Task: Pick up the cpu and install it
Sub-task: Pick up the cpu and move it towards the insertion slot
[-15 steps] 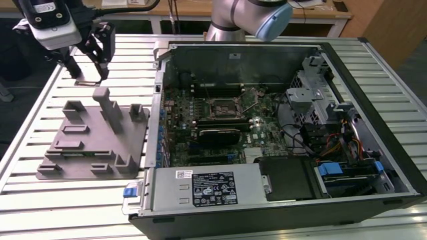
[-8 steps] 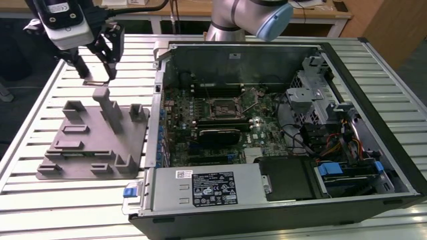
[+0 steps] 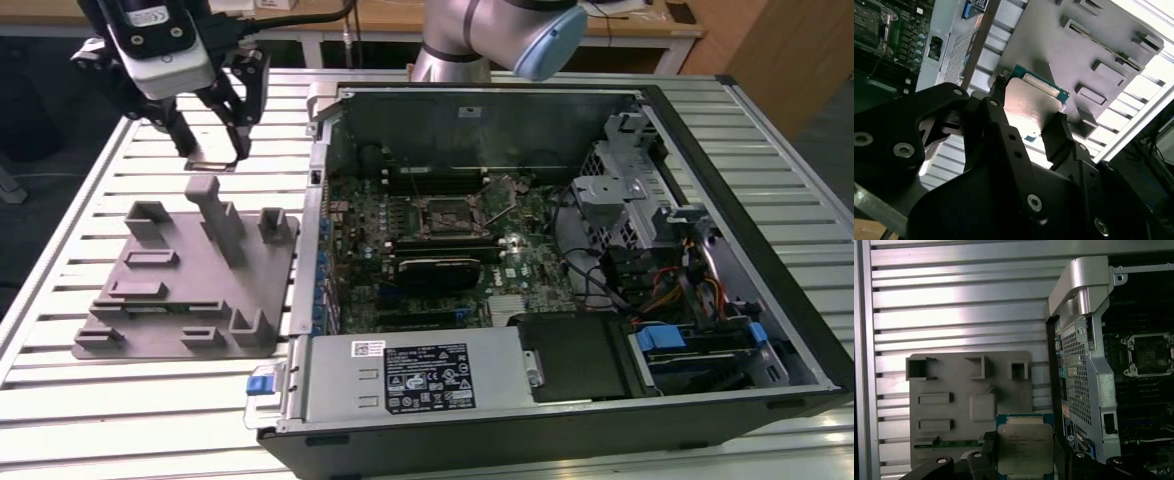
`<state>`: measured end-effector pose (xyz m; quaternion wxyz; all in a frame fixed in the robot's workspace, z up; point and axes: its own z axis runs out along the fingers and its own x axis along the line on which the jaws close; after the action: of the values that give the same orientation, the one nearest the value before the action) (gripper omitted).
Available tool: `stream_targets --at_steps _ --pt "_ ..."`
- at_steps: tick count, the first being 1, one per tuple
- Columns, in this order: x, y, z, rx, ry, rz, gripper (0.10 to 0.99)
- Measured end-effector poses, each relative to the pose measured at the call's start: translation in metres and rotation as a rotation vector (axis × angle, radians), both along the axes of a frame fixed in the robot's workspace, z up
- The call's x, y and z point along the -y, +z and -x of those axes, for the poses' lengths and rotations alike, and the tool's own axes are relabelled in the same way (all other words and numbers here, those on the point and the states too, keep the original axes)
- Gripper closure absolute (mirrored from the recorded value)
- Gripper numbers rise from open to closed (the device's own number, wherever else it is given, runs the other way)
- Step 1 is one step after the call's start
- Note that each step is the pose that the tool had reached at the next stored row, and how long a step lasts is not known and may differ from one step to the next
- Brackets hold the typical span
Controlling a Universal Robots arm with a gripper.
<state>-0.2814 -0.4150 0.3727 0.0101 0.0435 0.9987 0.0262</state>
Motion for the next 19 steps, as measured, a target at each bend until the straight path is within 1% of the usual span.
stream_targets --at_steps 12,19 --pt "0.0000 0.0000 -0.0235 -0.0001 0.000 0.000 0.545" --pt "0.0000 0.0000 -0.0406 -0.0001 0.000 0.000 0.545"
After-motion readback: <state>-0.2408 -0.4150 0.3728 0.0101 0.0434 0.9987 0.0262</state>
